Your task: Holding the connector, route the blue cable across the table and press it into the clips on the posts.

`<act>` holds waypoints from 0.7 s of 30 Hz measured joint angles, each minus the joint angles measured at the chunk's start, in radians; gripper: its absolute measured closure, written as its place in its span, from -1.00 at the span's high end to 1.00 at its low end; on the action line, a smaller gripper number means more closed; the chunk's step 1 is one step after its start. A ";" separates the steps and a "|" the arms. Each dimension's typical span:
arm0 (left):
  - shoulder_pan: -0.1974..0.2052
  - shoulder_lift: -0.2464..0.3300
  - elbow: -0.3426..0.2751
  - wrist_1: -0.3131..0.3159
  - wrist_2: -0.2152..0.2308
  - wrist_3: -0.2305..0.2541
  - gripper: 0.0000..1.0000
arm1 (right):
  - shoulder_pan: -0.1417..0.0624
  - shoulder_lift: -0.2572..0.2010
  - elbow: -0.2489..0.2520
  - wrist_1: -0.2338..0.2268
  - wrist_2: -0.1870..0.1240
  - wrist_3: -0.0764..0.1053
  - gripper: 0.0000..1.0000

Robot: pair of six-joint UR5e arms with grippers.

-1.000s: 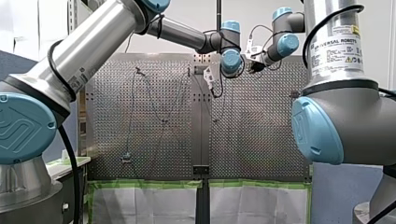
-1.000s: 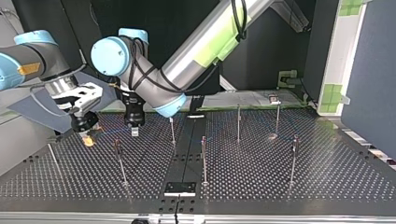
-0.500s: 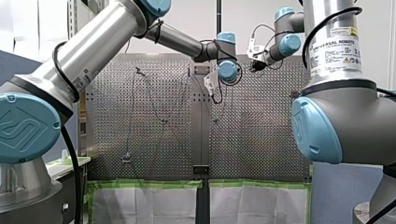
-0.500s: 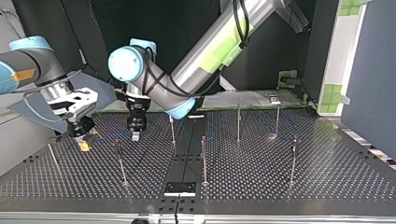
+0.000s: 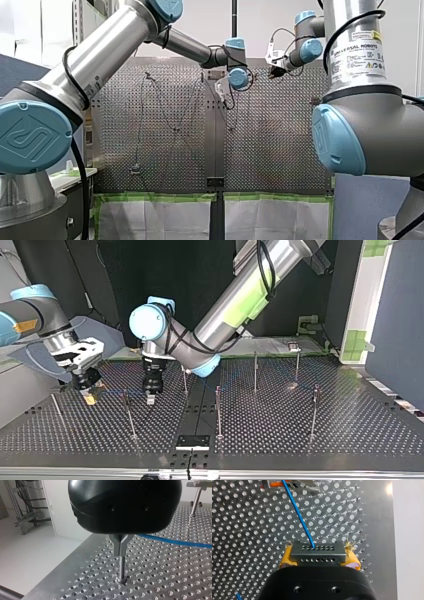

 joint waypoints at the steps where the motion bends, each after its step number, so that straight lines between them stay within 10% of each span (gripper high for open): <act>1: 0.002 -0.002 0.002 0.000 0.002 0.000 -0.98 | -0.001 0.002 -0.004 0.000 0.000 0.001 -1.00; 21: 0.022 -0.074 0.062 -0.028 0.032 0.000 -0.76 | -0.026 0.038 -0.050 -0.002 -0.011 0.001 -1.00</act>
